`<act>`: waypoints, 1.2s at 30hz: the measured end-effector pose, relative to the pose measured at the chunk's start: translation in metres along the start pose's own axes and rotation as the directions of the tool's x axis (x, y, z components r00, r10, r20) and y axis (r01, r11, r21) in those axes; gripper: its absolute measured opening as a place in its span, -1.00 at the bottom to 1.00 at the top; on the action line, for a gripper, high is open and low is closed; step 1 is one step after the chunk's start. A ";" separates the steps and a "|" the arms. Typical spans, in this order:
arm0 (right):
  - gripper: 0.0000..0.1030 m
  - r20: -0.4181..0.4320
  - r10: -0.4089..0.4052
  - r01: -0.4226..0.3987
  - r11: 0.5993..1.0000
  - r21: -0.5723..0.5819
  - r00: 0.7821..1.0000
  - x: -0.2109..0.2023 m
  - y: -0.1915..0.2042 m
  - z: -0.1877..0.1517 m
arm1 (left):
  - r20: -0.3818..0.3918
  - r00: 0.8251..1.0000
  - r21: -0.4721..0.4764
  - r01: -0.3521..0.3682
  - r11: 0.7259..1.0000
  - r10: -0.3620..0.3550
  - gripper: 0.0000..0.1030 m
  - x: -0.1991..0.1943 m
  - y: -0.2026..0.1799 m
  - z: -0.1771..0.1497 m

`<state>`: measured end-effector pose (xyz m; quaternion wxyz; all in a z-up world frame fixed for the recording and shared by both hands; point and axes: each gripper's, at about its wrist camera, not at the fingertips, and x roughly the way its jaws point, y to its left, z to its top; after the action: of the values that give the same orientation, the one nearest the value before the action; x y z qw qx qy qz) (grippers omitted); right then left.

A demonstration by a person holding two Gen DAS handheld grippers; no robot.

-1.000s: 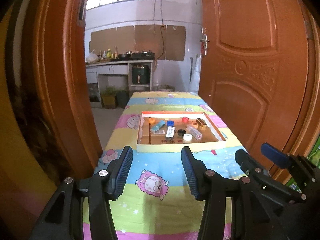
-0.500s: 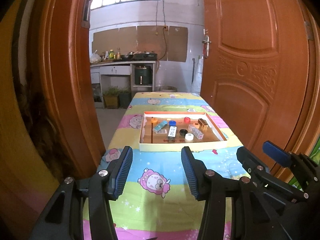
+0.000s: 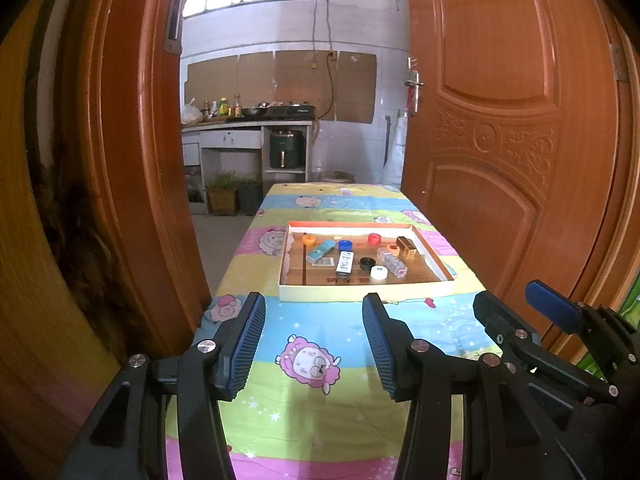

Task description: Organize rigid objects

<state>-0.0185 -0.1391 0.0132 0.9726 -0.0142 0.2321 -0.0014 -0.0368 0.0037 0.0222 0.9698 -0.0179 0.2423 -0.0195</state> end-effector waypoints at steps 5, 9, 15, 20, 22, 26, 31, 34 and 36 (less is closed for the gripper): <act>-0.06 0.002 -0.004 0.004 1.000 -0.003 1.000 -0.001 0.000 0.000 | -0.001 1.000 -0.003 -0.008 1.000 0.008 0.02 0.000 0.001 0.000; -0.06 0.000 0.000 0.000 1.000 -0.001 1.000 -0.002 -0.001 0.001 | -0.001 1.000 -0.002 -0.010 1.000 0.010 0.02 0.000 0.000 0.000; -0.06 -0.001 0.001 -0.001 1.000 -0.001 1.000 -0.002 -0.001 0.001 | -0.003 1.000 0.000 -0.010 1.000 0.010 0.02 0.000 0.000 0.000; -0.06 -0.001 0.003 -0.003 1.000 -0.001 1.000 -0.002 -0.002 0.002 | -0.002 1.000 -0.001 -0.010 1.000 0.010 0.02 0.000 0.000 0.000; -0.06 0.000 0.001 -0.001 1.000 -0.001 1.000 -0.002 -0.002 0.002 | -0.003 1.000 0.000 -0.011 1.000 0.011 0.02 0.000 0.000 0.000; -0.06 -0.003 0.004 -0.004 1.000 0.000 1.000 -0.002 -0.001 0.002 | -0.003 1.000 0.000 -0.010 1.000 0.010 0.02 0.000 0.000 -0.001; -0.06 -0.003 0.005 -0.005 1.000 0.000 1.000 -0.002 -0.001 0.002 | -0.005 1.000 0.000 -0.009 1.000 0.009 0.02 0.001 0.000 0.000; -0.06 -0.003 0.006 -0.006 1.000 0.000 1.000 -0.002 0.000 0.002 | -0.005 1.000 0.001 -0.010 1.000 0.010 0.02 0.000 0.000 -0.001; -0.06 -0.004 0.005 -0.005 1.000 0.000 1.000 -0.002 0.000 0.002 | -0.005 1.000 0.000 -0.009 1.000 0.009 0.02 0.000 0.000 -0.001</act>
<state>-0.0191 -0.1393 0.0159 0.9721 -0.0134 0.2340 0.0011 -0.0370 0.0039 0.0213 0.9693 -0.0169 0.2448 -0.0150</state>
